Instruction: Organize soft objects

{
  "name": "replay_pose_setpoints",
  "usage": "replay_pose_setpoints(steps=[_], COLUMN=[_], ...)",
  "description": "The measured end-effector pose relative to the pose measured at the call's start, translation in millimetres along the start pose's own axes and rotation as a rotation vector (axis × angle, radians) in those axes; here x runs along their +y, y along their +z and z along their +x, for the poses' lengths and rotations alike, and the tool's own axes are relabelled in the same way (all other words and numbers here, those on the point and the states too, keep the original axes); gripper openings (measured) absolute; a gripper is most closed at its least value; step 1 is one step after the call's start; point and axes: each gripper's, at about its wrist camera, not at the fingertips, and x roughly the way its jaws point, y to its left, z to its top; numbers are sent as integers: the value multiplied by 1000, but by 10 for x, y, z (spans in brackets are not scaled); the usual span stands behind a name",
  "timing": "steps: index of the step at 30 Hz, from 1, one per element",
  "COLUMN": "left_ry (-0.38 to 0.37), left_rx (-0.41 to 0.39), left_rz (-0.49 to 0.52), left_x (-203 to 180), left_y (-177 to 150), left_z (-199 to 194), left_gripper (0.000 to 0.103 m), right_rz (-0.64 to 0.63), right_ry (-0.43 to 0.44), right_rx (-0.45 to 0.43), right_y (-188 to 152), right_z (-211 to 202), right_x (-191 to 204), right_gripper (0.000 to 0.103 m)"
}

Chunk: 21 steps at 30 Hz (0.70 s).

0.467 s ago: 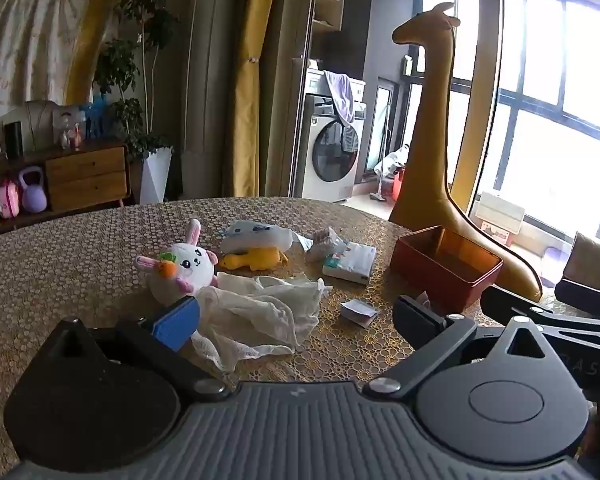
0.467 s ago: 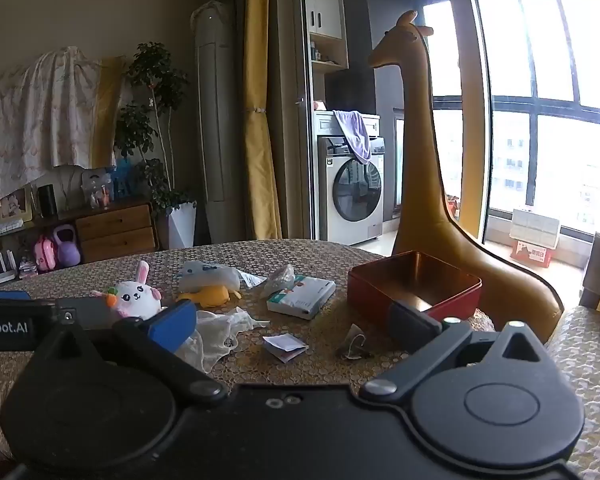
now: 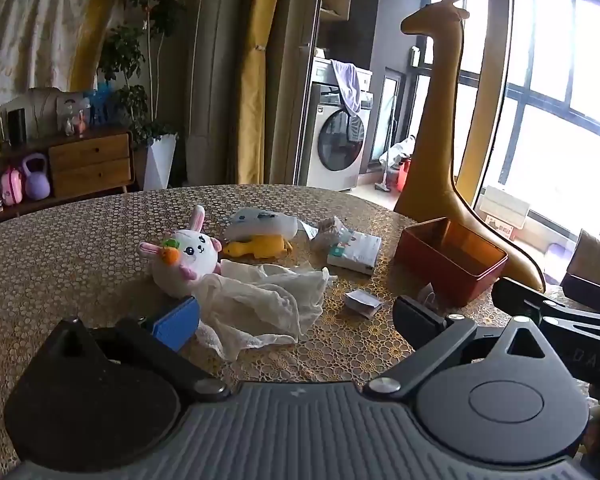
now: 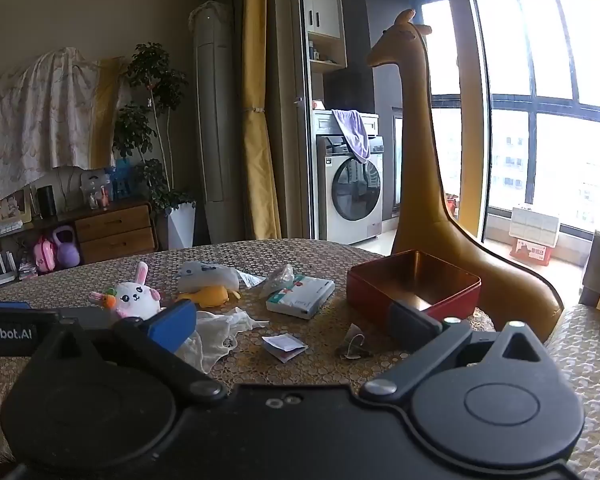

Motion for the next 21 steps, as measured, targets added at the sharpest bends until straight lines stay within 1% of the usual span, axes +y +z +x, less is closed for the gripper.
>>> replay_pose_setpoints(steps=[5, 21], left_ry=[-14, 7], left_rx=[11, 18], left_rz=[1, 4], left_x=[-2, -3], left_y=[-15, 18], left_z=[11, -25], left_gripper=[103, 103], right_rz=[3, 5], right_ry=[2, -4], right_rx=[-4, -6], right_y=[7, 26], right_z=[4, 1], right_x=[-19, -29], right_gripper=[102, 102])
